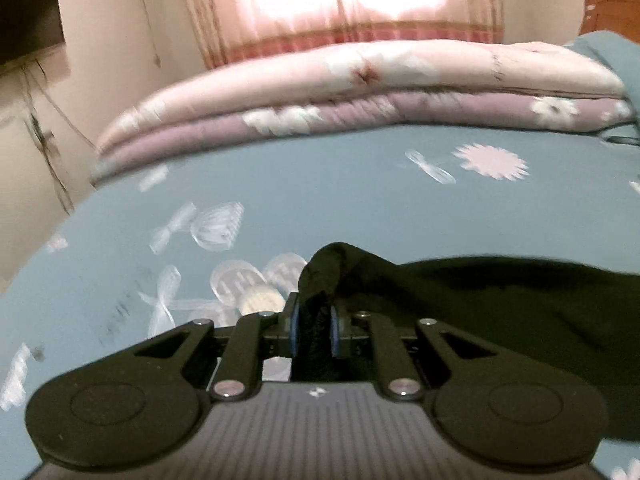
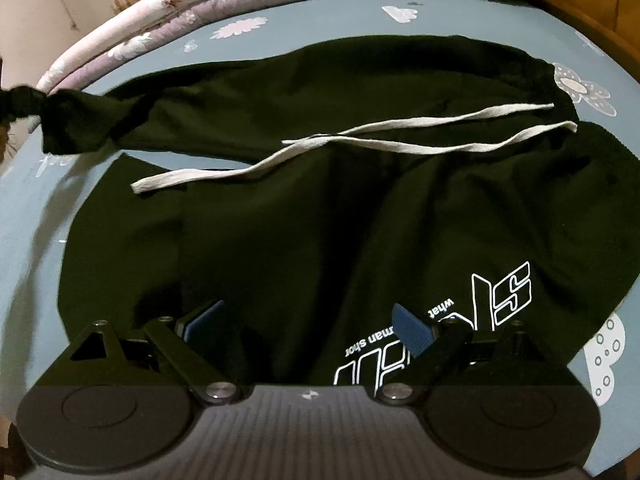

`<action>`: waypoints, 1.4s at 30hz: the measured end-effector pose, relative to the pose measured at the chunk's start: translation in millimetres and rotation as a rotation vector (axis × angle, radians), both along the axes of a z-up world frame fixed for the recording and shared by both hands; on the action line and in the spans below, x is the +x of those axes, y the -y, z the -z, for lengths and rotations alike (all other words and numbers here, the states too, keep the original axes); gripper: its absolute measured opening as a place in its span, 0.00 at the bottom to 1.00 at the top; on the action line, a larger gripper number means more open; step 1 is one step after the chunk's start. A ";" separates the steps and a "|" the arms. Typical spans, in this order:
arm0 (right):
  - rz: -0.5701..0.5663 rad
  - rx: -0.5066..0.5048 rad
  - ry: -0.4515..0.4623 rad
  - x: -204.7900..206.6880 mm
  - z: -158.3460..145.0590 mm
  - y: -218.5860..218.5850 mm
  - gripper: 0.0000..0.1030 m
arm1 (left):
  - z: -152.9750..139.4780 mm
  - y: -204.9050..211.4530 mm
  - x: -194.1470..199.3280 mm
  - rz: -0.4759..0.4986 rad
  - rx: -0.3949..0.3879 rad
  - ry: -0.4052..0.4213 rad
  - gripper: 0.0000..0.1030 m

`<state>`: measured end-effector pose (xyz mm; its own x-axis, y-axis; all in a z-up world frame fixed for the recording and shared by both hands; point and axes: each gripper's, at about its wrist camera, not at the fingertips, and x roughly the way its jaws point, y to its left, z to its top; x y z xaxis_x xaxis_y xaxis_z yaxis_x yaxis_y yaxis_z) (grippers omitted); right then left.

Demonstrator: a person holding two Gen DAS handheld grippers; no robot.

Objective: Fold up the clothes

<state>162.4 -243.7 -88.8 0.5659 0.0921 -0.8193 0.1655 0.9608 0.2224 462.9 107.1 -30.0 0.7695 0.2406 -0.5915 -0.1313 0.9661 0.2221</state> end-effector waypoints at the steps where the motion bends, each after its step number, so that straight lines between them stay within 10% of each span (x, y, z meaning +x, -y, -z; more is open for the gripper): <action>1: 0.003 0.000 -0.002 2.0 1.4 1.5 0.90 | -3.1 0.3 9.5 -0.011 0.024 0.012 0.11; 18: 0.019 -0.044 -0.016 36.1 15.3 5.7 0.90 | -14.3 15.7 127.1 -0.162 0.166 0.129 0.12; 25: 0.020 -0.076 -0.008 44.2 19.4 0.6 0.91 | 37.2 -7.1 144.9 -0.275 0.202 0.028 0.21; 31: 0.018 -0.085 -0.011 45.1 18.2 0.6 0.91 | 89.9 -15.1 142.3 -0.264 0.273 -0.102 0.49; 42: -0.015 -0.081 0.027 39.4 1.5 -8.7 0.91 | 64.9 -45.4 106.9 -0.276 0.168 -0.145 0.52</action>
<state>201.8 -234.9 -90.3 0.5865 0.0352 -0.8092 0.1459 0.9781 0.1483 569.8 152.5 -94.9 0.5731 0.5307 -0.6244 -0.3378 0.8472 0.4100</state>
